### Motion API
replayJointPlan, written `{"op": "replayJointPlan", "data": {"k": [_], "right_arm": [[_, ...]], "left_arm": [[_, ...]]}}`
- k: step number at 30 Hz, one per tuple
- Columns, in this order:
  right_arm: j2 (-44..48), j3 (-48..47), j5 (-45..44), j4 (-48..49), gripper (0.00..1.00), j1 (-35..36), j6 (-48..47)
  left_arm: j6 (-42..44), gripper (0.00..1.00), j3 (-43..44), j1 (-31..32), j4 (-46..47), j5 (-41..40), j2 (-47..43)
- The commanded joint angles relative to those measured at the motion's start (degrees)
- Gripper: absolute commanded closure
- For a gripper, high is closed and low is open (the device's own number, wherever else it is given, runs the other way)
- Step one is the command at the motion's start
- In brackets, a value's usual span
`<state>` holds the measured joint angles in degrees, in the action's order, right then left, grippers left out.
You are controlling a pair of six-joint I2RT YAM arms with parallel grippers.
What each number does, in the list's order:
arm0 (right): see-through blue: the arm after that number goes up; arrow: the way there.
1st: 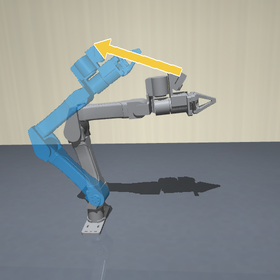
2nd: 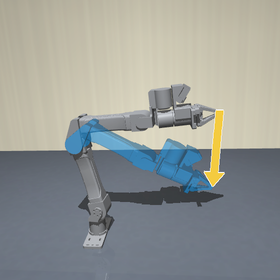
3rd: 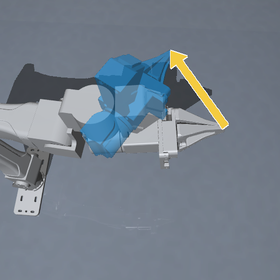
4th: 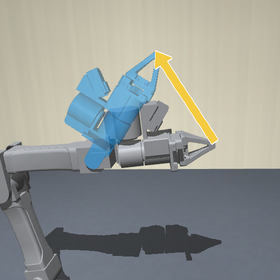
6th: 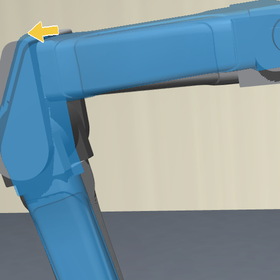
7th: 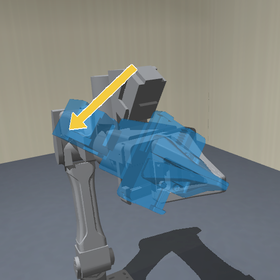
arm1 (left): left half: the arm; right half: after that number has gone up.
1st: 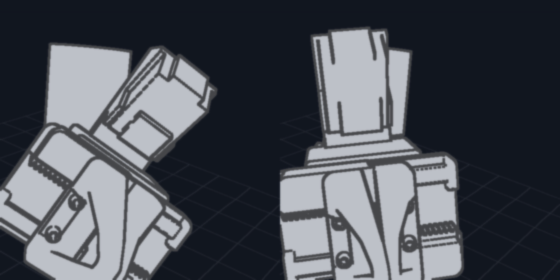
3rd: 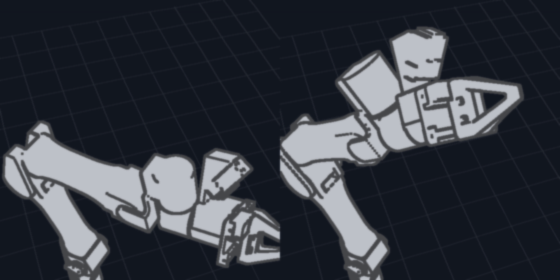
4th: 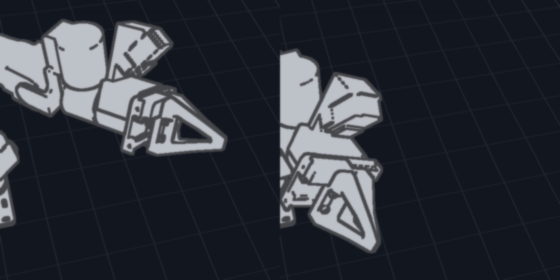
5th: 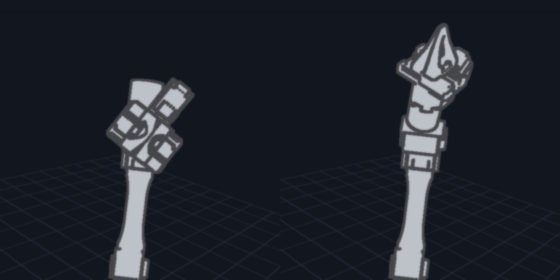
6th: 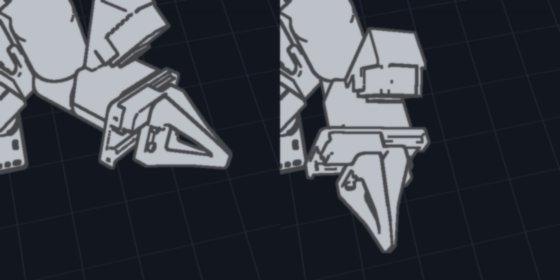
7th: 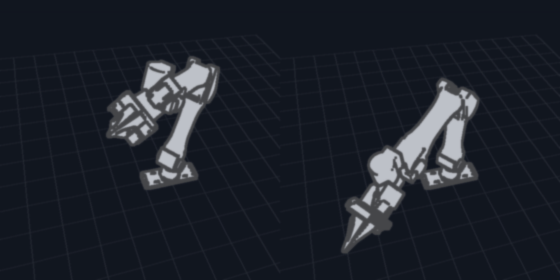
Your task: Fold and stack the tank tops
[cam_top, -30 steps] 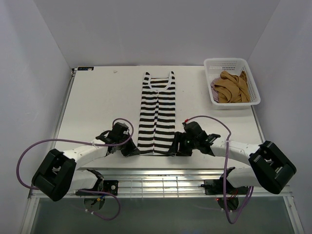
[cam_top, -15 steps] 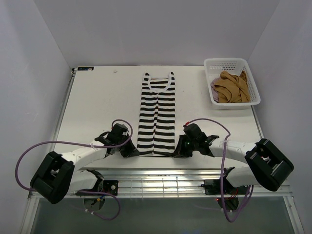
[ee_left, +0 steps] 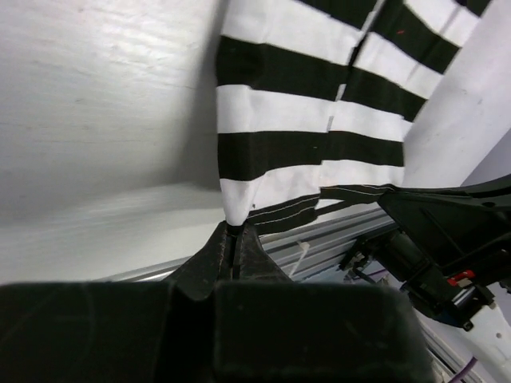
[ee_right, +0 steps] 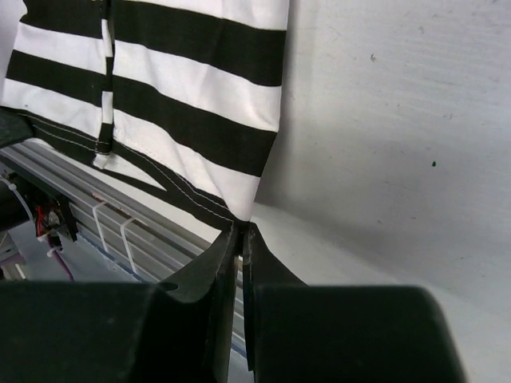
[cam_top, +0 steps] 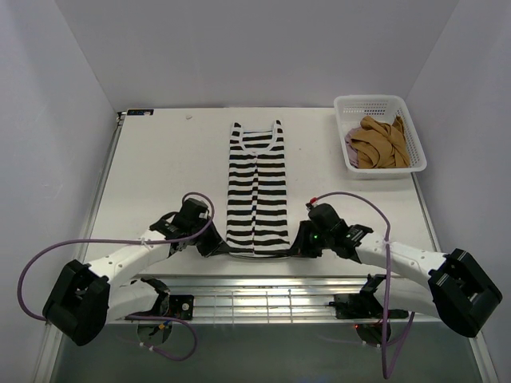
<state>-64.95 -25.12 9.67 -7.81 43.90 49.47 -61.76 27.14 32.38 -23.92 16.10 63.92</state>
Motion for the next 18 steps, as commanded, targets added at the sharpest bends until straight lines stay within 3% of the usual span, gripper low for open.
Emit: {"op": "replayJointPlan", "data": {"k": [1, 9, 18], "right_arm": [[1.2, -4.7, -4.0, -2.0, 0.92, 0.0, -2.3], [-2.3, -15.4, -8.6, -5.1, 0.92, -4.3, -8.1], [-7.8, -25.5, -8.4, -4.8, 0.92, -9.4, -14.6]], "left_arm": [[-0.4, 1.00, 5.4, 0.2, -2.2, -0.5, -0.5], [0.2, 1.00, 15.1, 0.2, -4.6, -5.0, 7.6], [5.3, 1.00, 35.0, -1.6, -10.4, -11.7, 19.7]]}}
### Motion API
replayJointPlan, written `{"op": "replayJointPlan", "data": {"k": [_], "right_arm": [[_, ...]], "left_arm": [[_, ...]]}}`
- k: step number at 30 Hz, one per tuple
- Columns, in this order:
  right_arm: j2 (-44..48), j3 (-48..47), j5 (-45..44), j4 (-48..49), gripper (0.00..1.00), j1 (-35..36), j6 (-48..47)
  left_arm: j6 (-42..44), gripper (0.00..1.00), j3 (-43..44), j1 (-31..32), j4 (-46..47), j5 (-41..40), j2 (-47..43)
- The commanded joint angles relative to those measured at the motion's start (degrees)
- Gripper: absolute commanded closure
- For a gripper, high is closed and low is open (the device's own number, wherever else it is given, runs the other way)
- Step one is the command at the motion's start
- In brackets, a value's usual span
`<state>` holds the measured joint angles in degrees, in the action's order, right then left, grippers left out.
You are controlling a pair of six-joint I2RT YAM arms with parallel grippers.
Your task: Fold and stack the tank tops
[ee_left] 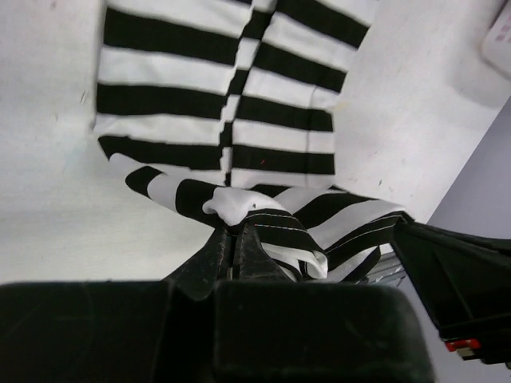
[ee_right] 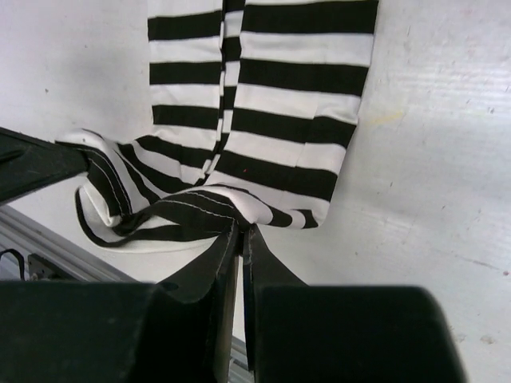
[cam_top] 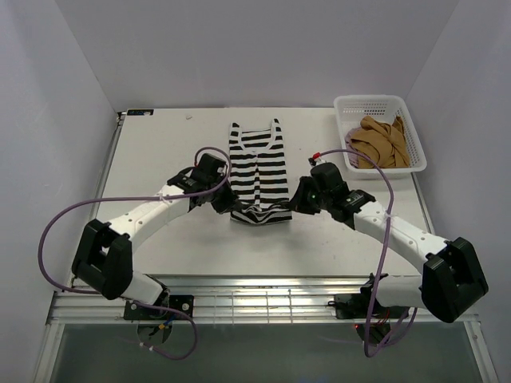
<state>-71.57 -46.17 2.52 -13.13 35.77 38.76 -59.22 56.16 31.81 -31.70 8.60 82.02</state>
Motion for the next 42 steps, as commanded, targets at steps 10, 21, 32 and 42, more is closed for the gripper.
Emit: {"op": "replayJointPlan", "data": {"k": [10, 21, 32, 42], "right_arm": [[-9.5, -12.7, 2.4, 5.7, 0.92, -7.9, -10.5], [-18.2, -20.3, 8.1, 10.6, 0.92, -11.0, -14.9], [-26.4, -26.2, 10.1, 11.6, 0.92, -13.0, -15.0], [-34.2, -31.2, 11.5, 12.3, 0.92, -14.4, -14.8]], "left_arm": [[6.6, 1.00, 17.5, -5.1, -1.9, -3.3, 11.6], [9.6, 1.00, 23.9, -9.0, 0.1, -3.4, 17.4], [14.0, 1.00, 31.2, -10.8, 1.7, -1.1, 26.3], [15.5, 1.00, 34.1, -11.9, 2.6, -1.4, 30.5]]}}
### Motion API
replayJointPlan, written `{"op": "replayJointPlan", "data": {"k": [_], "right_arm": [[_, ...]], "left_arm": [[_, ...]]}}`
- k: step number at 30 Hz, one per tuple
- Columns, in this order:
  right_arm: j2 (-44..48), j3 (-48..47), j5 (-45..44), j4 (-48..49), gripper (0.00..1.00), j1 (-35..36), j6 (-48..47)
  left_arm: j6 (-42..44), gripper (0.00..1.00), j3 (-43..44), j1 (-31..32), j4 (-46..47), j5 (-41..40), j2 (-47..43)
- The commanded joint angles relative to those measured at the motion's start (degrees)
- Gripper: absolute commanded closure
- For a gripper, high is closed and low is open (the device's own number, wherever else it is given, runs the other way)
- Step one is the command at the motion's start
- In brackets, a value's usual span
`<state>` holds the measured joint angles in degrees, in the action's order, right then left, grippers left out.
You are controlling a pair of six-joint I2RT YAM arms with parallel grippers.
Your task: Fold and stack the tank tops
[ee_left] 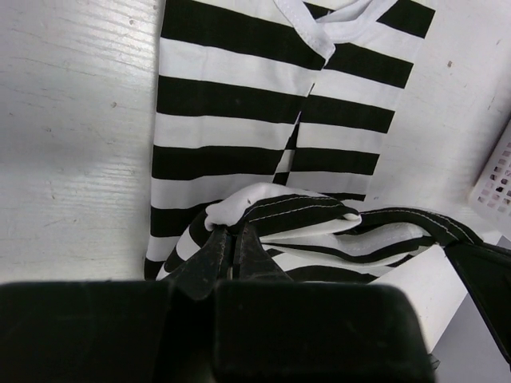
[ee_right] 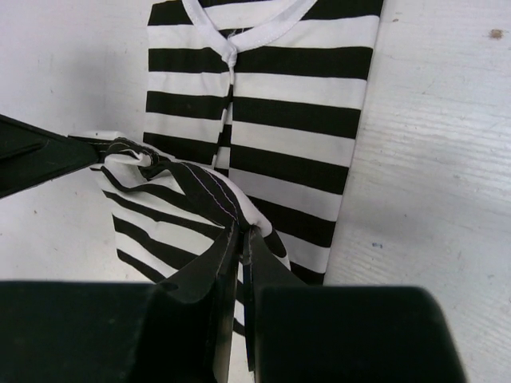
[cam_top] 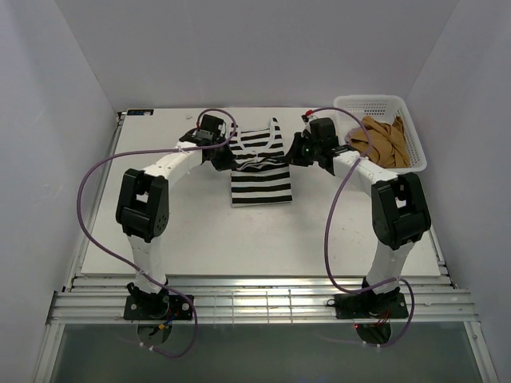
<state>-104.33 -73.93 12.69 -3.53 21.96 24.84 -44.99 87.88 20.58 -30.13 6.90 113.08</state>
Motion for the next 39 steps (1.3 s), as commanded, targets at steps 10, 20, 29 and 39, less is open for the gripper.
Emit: {"op": "replayJointPlan", "data": {"k": [10, 20, 29, 39], "right_arm": [[-7.4, -6.8, 3.9, 4.5, 0.92, -1.7, -0.6], [-12.6, -9.0, 5.0, 6.2, 0.92, -2.4, 1.6], [-11.6, -11.1, 4.9, 6.0, 0.46, -3.4, 2.1], [0.9, 2.0, 9.0, 3.6, 0.10, -3.2, -1.4]], "left_arm": [[1.5, 1.00, 3.6, -1.9, 1.7, -0.8, 3.2], [1.6, 0.89, 6.3, -2.0, 1.7, -1.3, 7.1], [3.3, 0.24, 9.8, -2.2, 2.4, 0.6, 6.8], [4.0, 0.02, 0.1, -1.9, 2.6, 5.4, -2.7]]}}
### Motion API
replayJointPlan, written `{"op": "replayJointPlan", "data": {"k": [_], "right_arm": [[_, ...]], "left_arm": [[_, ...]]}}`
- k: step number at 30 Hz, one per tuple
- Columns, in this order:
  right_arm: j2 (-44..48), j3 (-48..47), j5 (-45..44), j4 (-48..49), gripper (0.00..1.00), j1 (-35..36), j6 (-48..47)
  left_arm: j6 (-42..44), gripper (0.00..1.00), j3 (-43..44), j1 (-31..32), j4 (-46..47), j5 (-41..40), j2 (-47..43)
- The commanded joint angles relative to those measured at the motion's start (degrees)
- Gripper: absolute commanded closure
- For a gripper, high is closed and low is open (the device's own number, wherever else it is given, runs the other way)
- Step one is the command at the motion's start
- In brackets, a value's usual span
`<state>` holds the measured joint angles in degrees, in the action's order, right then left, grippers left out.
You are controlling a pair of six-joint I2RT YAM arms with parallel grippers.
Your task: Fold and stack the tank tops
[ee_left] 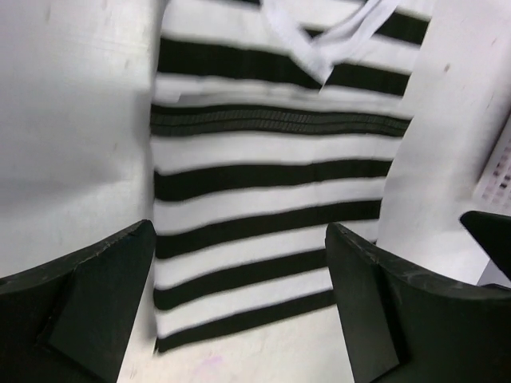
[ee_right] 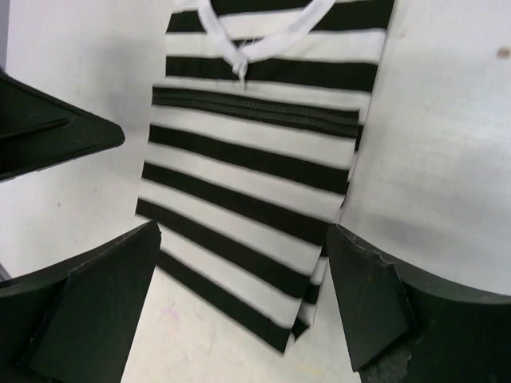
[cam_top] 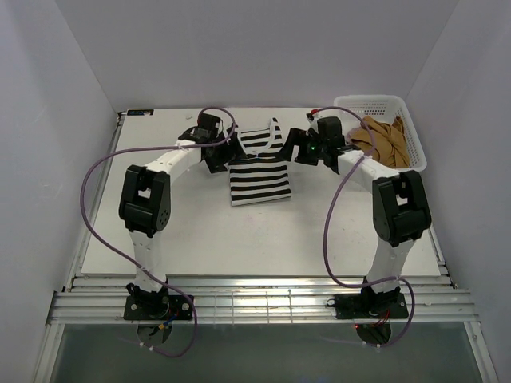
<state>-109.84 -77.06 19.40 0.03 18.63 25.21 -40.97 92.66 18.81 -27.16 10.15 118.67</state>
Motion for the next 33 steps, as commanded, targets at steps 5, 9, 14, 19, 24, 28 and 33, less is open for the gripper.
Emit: {"op": "replayJointPlan", "data": {"k": [5, 9, 14, 19, 24, 28, 33], "right_arm": [[13.1, 16.1, 5.7, 1.2, 0.10, 0.4, -0.1], [14.0, 19.8, 7.0, 0.8, 0.10, 1.7, 1.4], [12.2, 21.9, 4.9, 0.1, 0.10, 1.7, 3.6], [10.1, 22.9, 4.6, 1.0, 0.09, 1.7, 6.4], [8.2, 23.2, 2.4, 2.3, 0.02, 1.7, 8.7], [6.6, 23.5, 2.2, 3.2, 0.10, 1.1, 11.0], [4.9, 25.1, 3.7, 5.8, 0.24, 0.0, 12.9]], "left_arm": [[-2.2, 0.02, -19.9, 1.4, 1.9, 1.8, -16.3], [-3.5, 0.02, -26.4, 2.5, 2.6, 1.5, -20.1], [-4.4, 0.02, -29.7, 2.5, 2.8, 0.7, -21.3], [-4.6, 0.02, -30.7, 2.5, 3.2, 0.8, -20.3], [-4.6, 0.05, -31.1, 2.5, 4.2, 1.2, -18.0], [-5.1, 0.19, -31.9, 2.5, 5.0, 1.4, -16.8], [-5.3, 0.35, -32.5, 2.5, 5.8, 1.7, -15.1]]}}
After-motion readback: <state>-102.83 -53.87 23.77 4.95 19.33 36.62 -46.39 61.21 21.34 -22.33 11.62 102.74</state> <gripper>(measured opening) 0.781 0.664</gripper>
